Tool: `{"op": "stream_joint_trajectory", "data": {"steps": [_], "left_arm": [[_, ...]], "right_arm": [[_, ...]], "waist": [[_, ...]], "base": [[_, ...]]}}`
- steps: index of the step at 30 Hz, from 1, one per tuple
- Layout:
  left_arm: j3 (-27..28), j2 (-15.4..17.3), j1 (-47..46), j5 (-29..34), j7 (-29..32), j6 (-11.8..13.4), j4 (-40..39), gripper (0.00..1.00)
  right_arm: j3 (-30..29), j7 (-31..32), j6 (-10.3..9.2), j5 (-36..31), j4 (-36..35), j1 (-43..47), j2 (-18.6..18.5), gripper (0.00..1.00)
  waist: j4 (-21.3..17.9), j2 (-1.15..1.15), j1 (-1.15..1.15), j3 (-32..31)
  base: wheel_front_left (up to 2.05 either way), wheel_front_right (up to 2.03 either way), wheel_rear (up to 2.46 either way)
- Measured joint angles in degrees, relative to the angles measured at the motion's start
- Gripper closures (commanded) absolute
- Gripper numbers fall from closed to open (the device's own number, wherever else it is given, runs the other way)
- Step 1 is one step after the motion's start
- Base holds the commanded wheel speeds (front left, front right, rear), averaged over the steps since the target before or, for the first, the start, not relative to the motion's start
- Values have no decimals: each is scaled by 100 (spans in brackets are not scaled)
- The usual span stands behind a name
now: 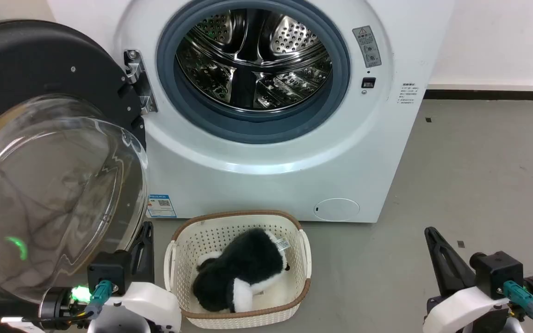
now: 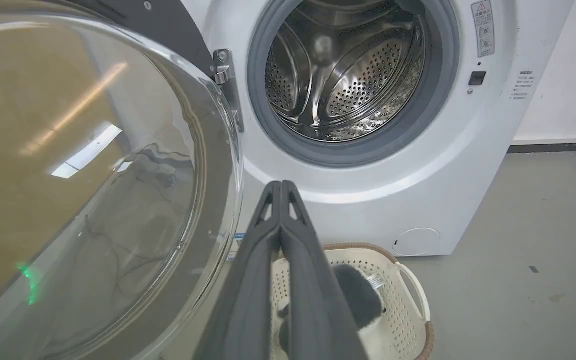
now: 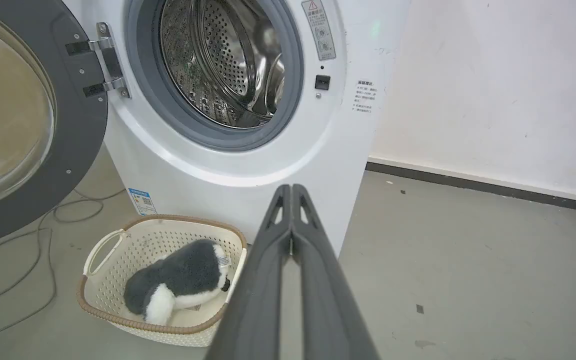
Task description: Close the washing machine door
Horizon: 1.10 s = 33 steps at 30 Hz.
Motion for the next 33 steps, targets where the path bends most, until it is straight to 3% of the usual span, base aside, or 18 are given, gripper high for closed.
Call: {"op": "stream_joint_trajectory", "data": {"steps": [22,23,33], "left_arm": [[1,0,0,0,0,0,0,100],[3,0,-1,0,0,2,1,0],[-37,0,-1,-1,-52,104,4,0]], "right_arm": [[0,0,0,0,0,-1,0,100],[2,0,0,1,1,0,0,0],[-43,-48,0,75,8,0,-1,0]], "waist": [[0,0,0,0],[0,0,0,0],[0,0,0,12]], "base": [[0,0,0],[0,0,0],[0,0,0]]}}
